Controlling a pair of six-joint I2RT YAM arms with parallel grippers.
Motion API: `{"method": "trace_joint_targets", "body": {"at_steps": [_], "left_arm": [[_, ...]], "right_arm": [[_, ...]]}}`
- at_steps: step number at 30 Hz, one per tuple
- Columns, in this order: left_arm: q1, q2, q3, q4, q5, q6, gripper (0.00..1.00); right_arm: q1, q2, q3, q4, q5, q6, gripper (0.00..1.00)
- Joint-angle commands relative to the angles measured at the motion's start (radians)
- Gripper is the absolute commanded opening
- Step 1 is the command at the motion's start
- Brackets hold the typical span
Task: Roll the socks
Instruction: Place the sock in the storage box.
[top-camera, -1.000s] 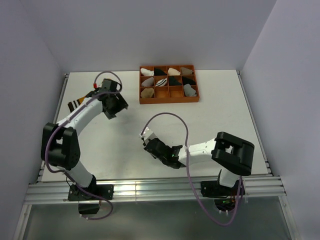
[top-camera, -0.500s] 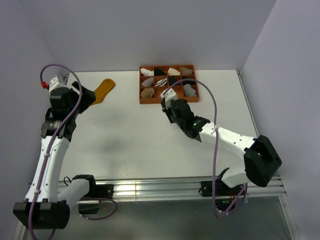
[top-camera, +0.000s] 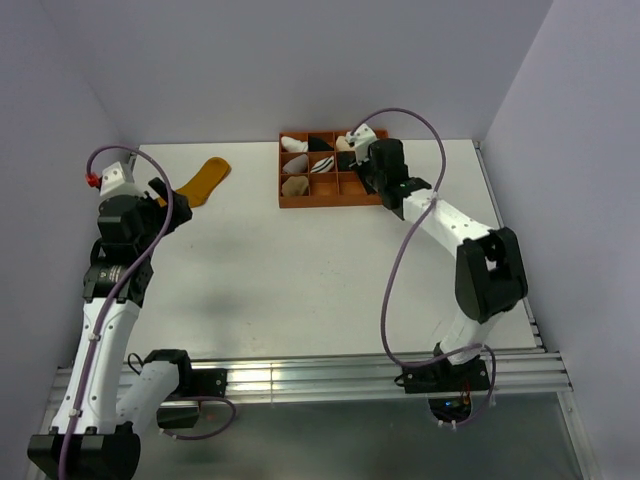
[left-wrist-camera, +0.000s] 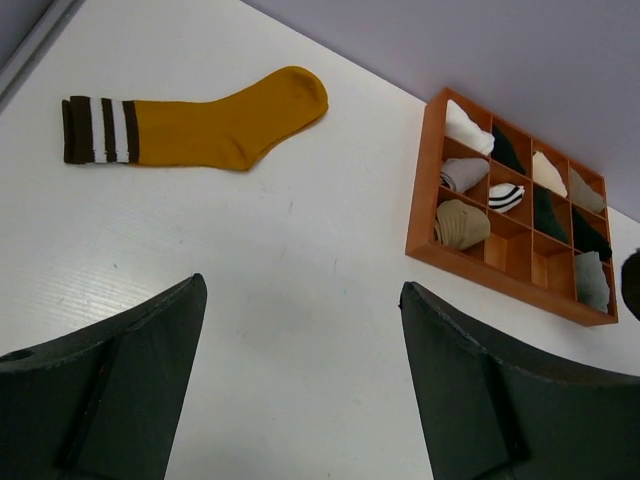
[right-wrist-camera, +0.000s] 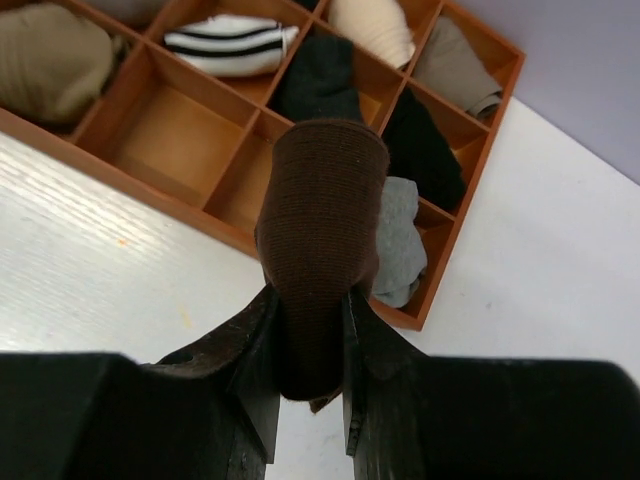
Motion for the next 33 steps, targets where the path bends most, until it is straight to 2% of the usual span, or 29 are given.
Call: {"method": "trace_joint_targets", "body": {"at_steps": [1, 8, 10, 11, 12, 26, 33], "left_arm": [[-0.015, -0.023, -0.011, 0.062, -0.015, 0.045, 0.84], [-0.016, -0.02, -0.051, 0.07, -0.032, 0.035, 0.86], [-0.016, -0.018, -0.049, 0.07, -0.037, 0.035, 0.88], [-0.016, -0.015, -0.051, 0.068, -0.04, 0.036, 0.95], [-0.016, -0.01, -0.052, 0.067, -0.046, 0.035, 0.96], [-0.033, 0.037, -0.063, 0.064, -0.058, 0.024, 0.96], [-0.036, 0.053, -0.065, 0.064, -0.064, 0.025, 0.96]], "right_arm": [[-0.039, 0.079, 0.095, -0.059, -0.104, -0.088, 0.0], [-0.064, 0.241, 0.219, -0.076, -0.188, -0.131, 0.0], [-0.067, 0.275, 0.25, -0.086, -0.196, -0.14, 0.0], [-0.067, 0.312, 0.286, -0.095, -0.201, -0.149, 0.0], [-0.067, 0.329, 0.305, -0.117, -0.211, -0.154, 0.0], [-0.081, 0.568, 0.475, -0.234, -0.259, -0.185, 0.0], [-0.096, 0.645, 0.603, -0.388, -0.222, -0.211, 0.0]]}}
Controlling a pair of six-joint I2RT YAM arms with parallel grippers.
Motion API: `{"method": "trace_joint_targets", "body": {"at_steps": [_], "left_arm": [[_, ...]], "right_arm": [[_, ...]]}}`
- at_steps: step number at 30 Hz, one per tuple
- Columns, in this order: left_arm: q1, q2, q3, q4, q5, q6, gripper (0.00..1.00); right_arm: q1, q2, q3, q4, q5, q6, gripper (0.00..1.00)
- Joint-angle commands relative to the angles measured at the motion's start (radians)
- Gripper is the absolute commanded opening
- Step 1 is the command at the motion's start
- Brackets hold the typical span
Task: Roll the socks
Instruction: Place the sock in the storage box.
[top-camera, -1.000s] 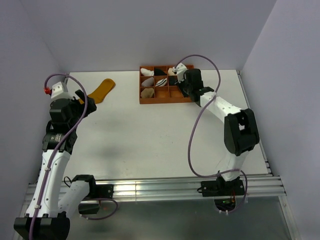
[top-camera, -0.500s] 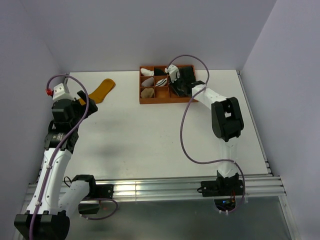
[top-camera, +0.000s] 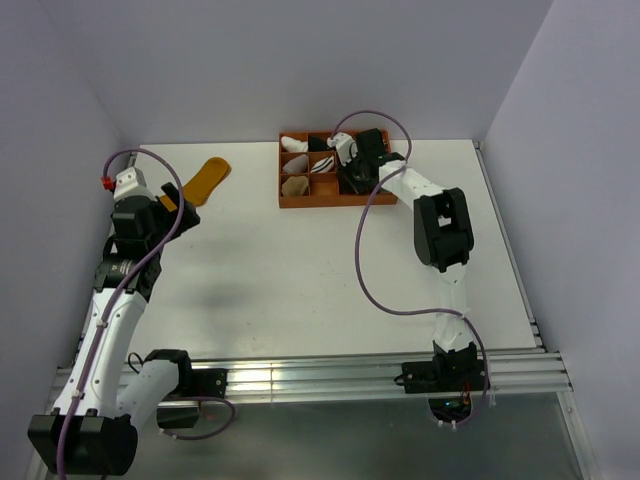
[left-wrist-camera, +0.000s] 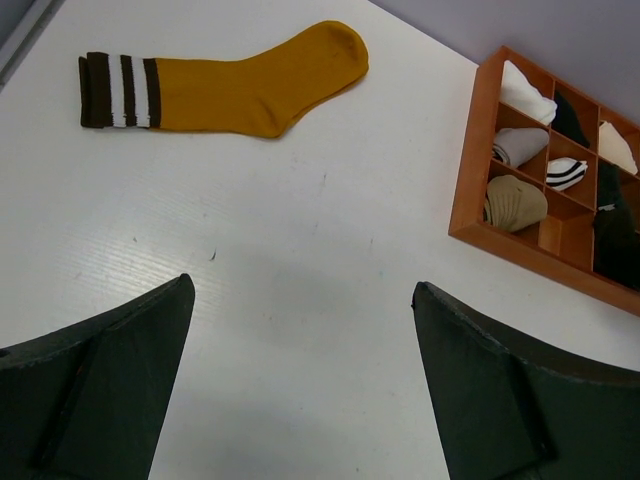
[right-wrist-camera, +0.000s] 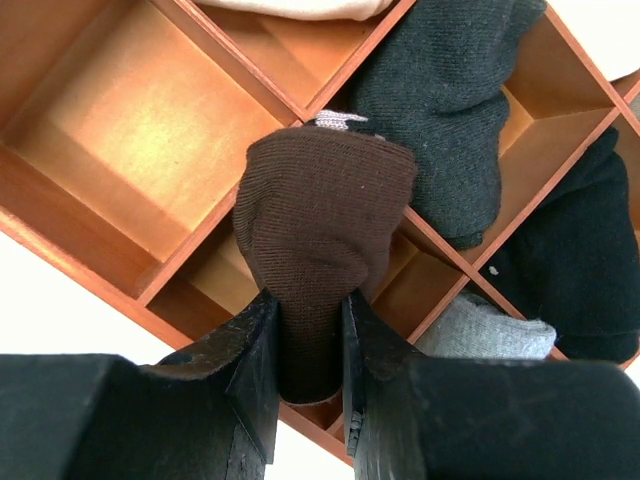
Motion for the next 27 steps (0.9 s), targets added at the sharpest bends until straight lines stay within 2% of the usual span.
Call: {"method": "trace_joint_targets", "body": {"at_steps": [1, 14, 20, 25, 27], "left_arm": [[-0.004, 0.005, -0.002, 0.036, -0.012, 0.005, 0.96], [-0.004, 0.017, -0.005, 0.044, 0.007, 0.006, 0.95], [-0.004, 0.016, -0.009, 0.044, 0.005, 0.004, 0.95], [-0.004, 0.019, -0.011, 0.048, 0.012, 0.008, 0.95], [-0.004, 0.017, -0.012, 0.048, 0.012, 0.008, 0.95]], "right_arm": [[-0.018, 0.054, 0.03, -0.065, 0.02, -0.04, 0.0], [-0.034, -0.04, -0.068, -0.093, 0.037, -0.072, 0.0], [-0.034, -0.055, -0.042, -0.164, -0.012, -0.101, 0.0], [-0.034, -0.077, -0.058, -0.154, -0.047, -0.107, 0.0], [-0.034, -0.052, -0.024, -0.209, -0.059, -0.118, 0.0]]}}
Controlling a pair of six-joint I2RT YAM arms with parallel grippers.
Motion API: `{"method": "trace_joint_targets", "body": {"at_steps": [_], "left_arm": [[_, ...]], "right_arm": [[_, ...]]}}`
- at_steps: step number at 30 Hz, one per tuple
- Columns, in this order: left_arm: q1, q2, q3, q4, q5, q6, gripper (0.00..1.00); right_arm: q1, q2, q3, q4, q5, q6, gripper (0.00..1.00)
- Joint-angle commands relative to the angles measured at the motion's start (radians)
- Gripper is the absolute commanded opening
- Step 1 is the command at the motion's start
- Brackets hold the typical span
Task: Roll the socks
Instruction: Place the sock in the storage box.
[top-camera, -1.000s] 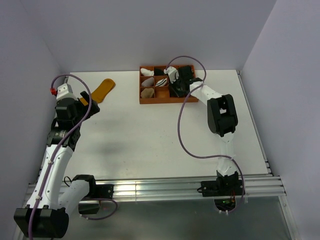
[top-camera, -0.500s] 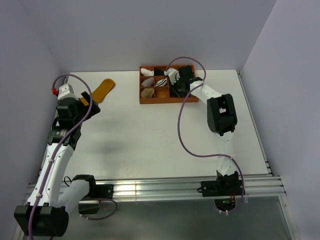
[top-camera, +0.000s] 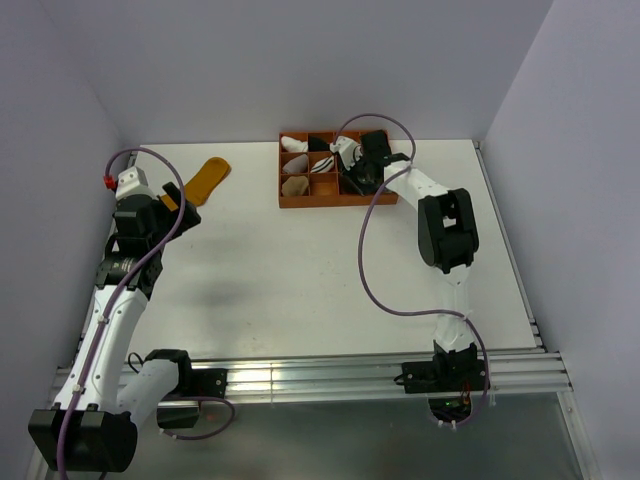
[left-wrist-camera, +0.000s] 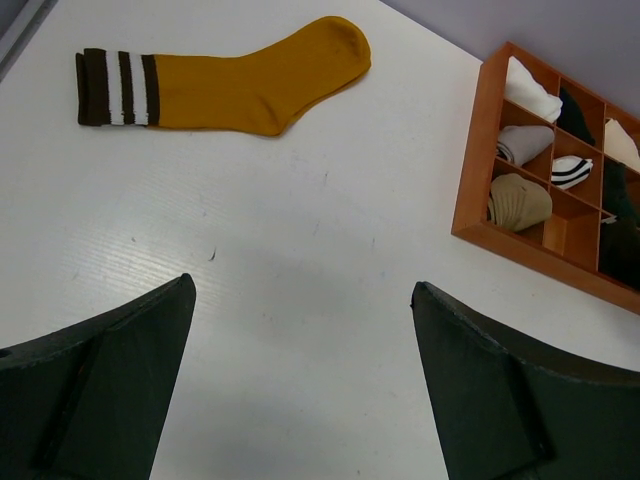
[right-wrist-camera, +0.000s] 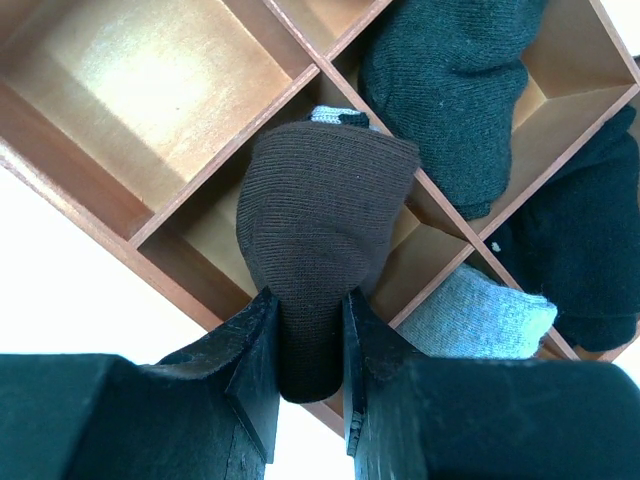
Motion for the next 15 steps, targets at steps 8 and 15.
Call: {"method": "trace_joint_targets", "body": {"at_steps": [8, 15], "left_arm": [[-0.004, 0.0, -0.011, 0.039, 0.015, 0.014, 0.95], [-0.004, 0.0, -0.014, 0.042, 0.026, 0.015, 0.95]], "right_arm": [[-0.004, 0.086, 0.113, -0.232, -0.053, -0.032, 0.0], [-0.001, 0.091, 0.162, -0.286, -0.047, -0.019, 0.41]]}}
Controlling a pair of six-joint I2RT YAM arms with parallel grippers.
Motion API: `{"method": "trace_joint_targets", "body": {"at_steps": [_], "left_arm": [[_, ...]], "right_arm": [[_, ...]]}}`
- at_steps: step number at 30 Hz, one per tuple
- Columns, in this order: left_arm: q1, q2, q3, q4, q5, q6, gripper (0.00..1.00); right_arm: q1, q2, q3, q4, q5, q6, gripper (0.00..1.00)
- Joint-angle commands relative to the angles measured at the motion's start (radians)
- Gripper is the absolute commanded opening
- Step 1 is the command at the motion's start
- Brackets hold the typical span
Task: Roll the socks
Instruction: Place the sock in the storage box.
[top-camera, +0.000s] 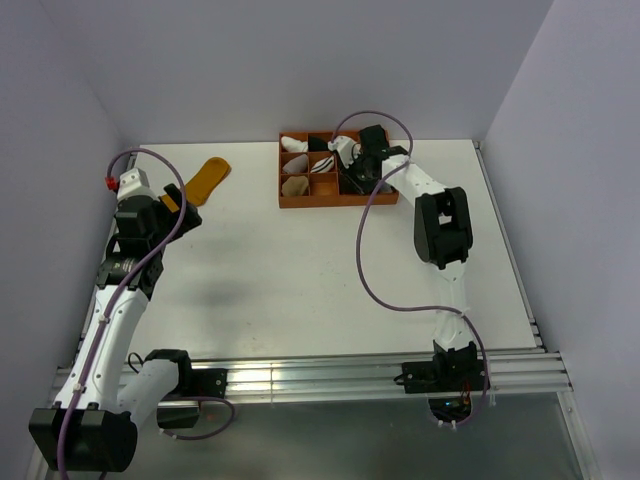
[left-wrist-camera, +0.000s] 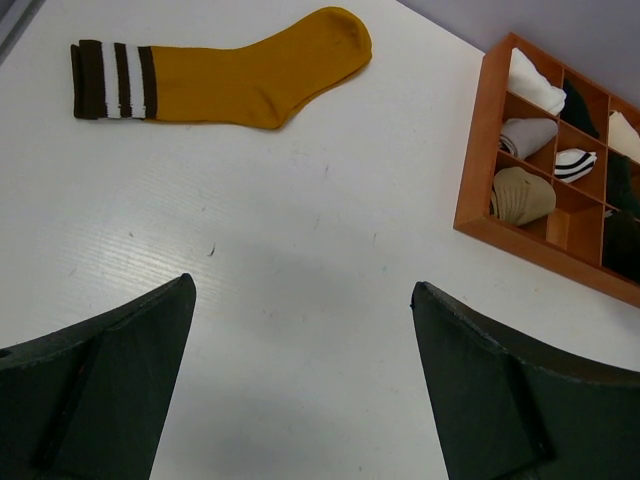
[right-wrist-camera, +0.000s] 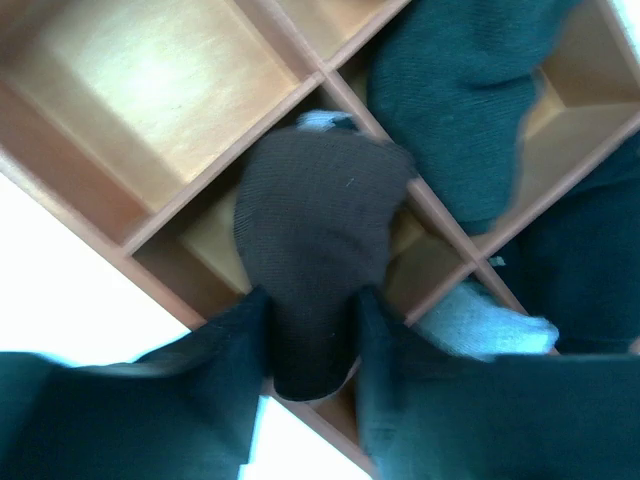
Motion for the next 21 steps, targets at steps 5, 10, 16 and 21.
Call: {"method": "trace_joint_targets", "body": {"at_steps": [5, 10, 16, 21], "left_arm": [[-0.004, -0.002, -0.002, 0.038, 0.024, 0.013, 0.95], [-0.004, -0.008, -0.004, 0.039, 0.024, 0.013, 0.94], [-0.005, -0.014, -0.004, 0.039, 0.024, 0.014, 0.95], [-0.004, -0.017, -0.004, 0.038, 0.025, 0.014, 0.94]], "right_arm": [[0.0, -0.034, -0.012, -0.099, -0.043, 0.035, 0.57], [-0.002, -0.098, -0.048, -0.05, -0.065, 0.058, 0.58], [-0.002, -0.149, -0.038, -0.063, -0.082, 0.061, 0.59], [-0.002, -0.175, -0.041, -0.055, -0.08, 0.09, 0.59]]}}
